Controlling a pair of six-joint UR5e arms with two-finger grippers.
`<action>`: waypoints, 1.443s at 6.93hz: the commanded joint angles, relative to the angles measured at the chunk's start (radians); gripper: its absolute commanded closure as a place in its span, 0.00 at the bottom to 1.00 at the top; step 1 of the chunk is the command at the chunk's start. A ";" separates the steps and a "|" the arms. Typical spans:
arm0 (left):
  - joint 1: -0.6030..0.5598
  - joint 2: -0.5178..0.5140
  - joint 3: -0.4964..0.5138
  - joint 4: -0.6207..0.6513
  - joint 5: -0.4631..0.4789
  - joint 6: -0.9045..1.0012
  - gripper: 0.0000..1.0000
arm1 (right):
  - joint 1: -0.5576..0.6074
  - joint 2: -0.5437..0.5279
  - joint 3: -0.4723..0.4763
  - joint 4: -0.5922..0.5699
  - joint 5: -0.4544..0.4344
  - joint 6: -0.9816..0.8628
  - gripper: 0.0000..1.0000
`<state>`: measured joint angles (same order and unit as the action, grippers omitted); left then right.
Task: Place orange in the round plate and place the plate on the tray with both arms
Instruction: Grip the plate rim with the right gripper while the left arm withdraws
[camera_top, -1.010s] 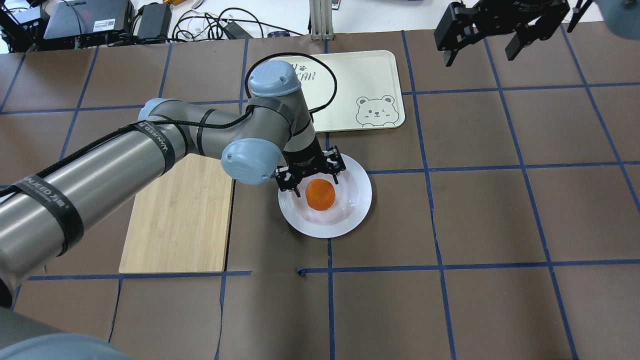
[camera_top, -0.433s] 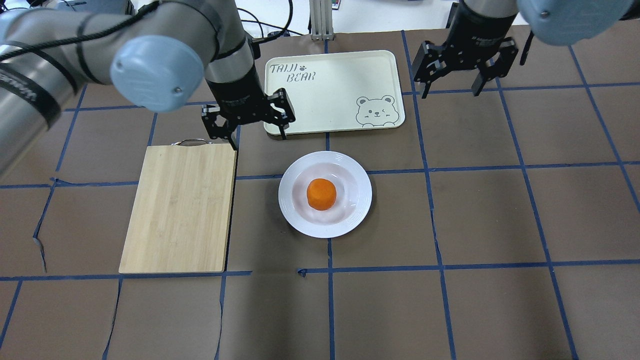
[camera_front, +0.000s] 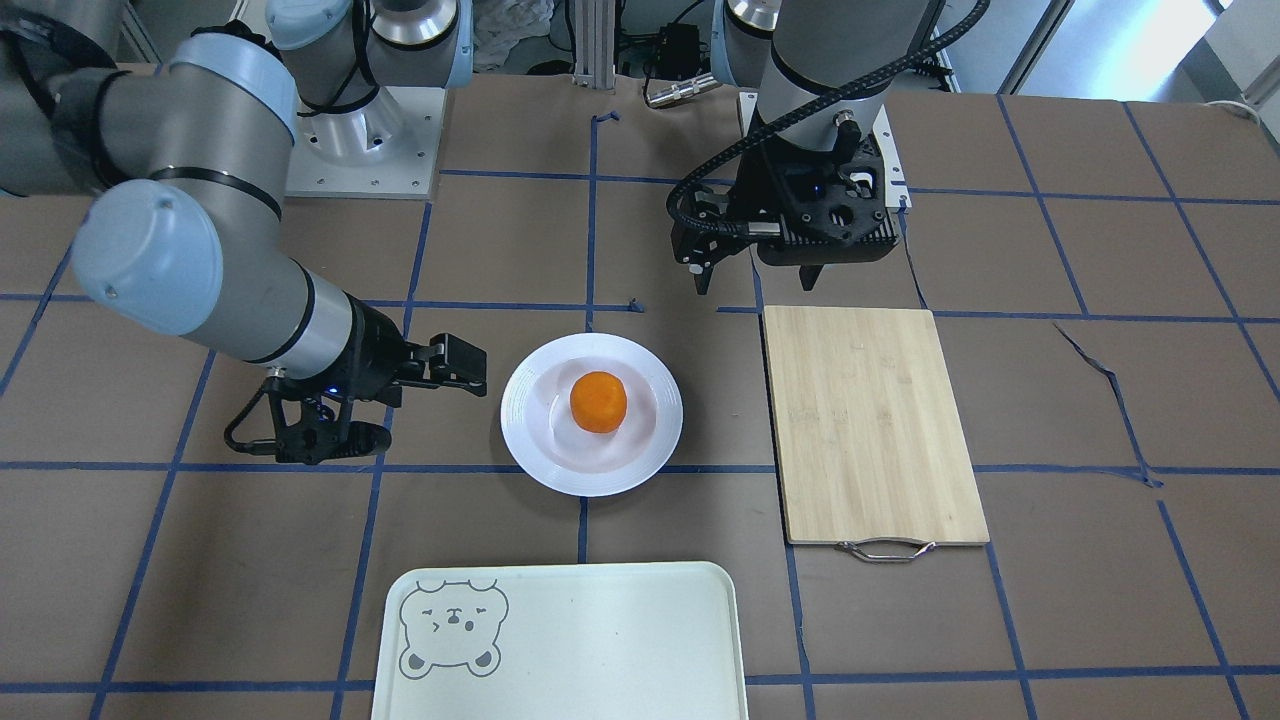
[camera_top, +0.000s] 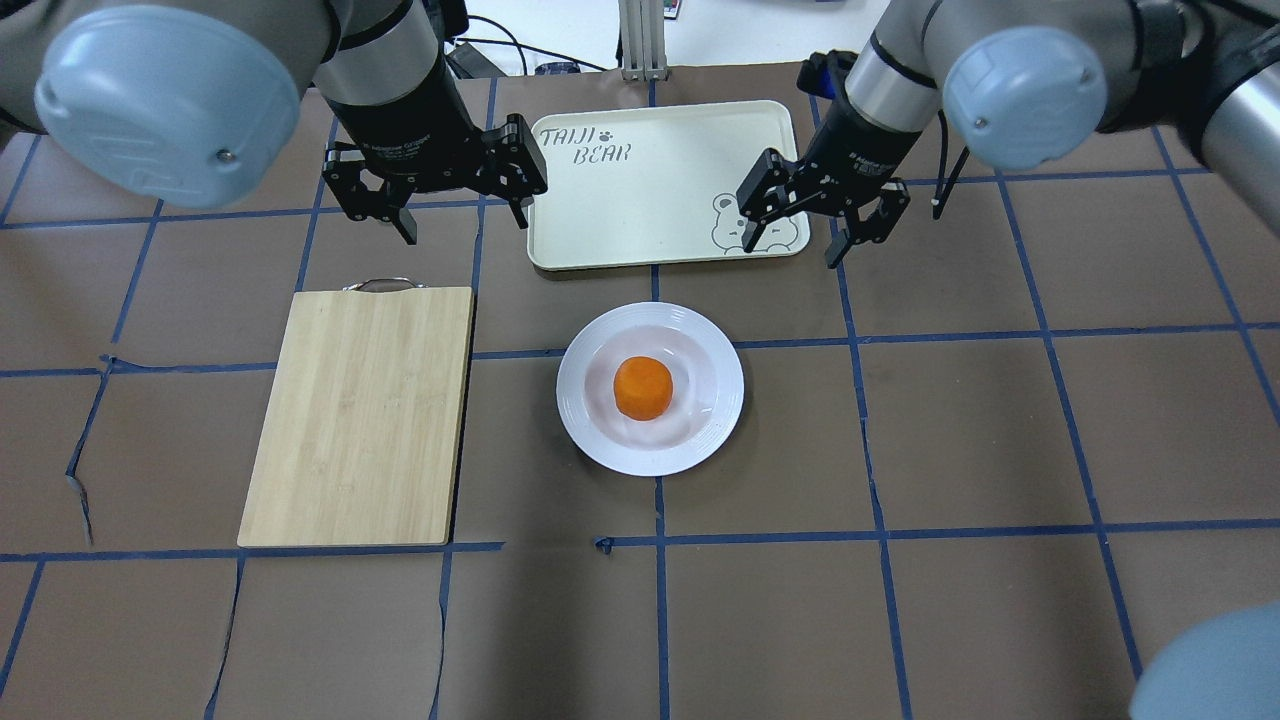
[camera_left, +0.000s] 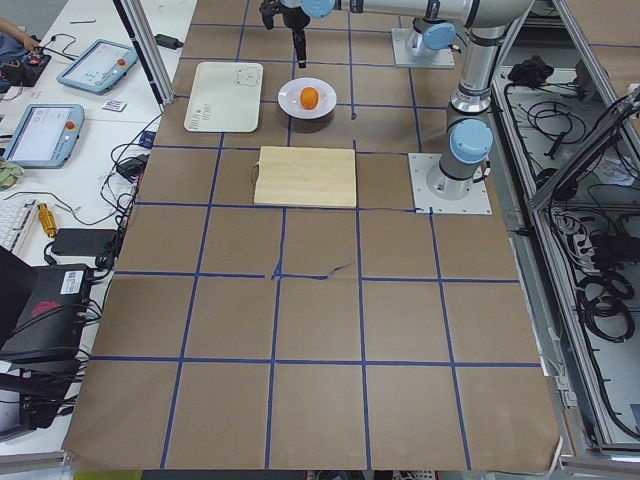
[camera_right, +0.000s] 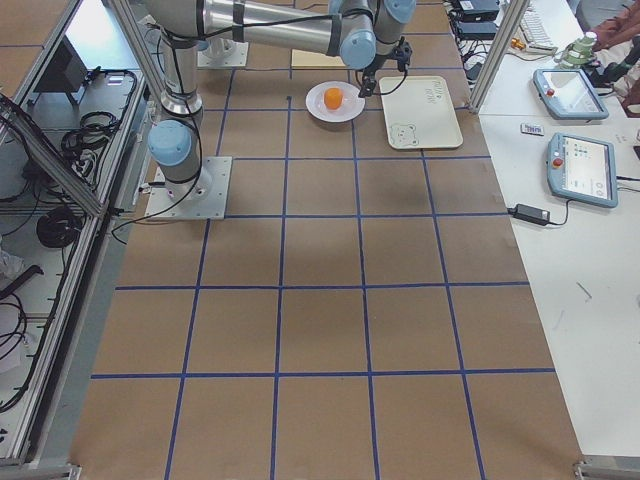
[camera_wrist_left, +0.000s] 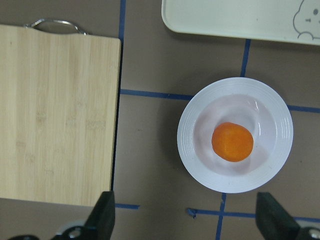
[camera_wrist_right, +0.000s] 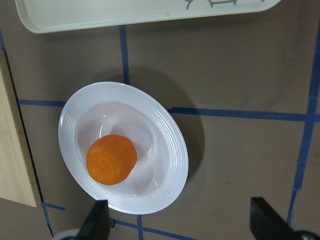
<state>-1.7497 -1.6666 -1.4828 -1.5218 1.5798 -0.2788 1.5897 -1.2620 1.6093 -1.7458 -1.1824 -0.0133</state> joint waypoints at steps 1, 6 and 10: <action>0.009 0.048 -0.065 0.086 0.032 0.018 0.00 | 0.003 0.003 0.278 -0.448 0.121 0.010 0.00; 0.101 0.097 -0.057 0.057 0.012 0.113 0.00 | 0.003 0.073 0.446 -0.742 0.233 0.111 0.01; 0.099 0.116 -0.065 -0.001 0.019 0.113 0.00 | 0.009 0.092 0.466 -0.729 0.233 0.274 0.01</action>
<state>-1.6500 -1.5530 -1.5436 -1.5171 1.5959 -0.1657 1.5964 -1.1760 2.0642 -2.4784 -0.9502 0.2323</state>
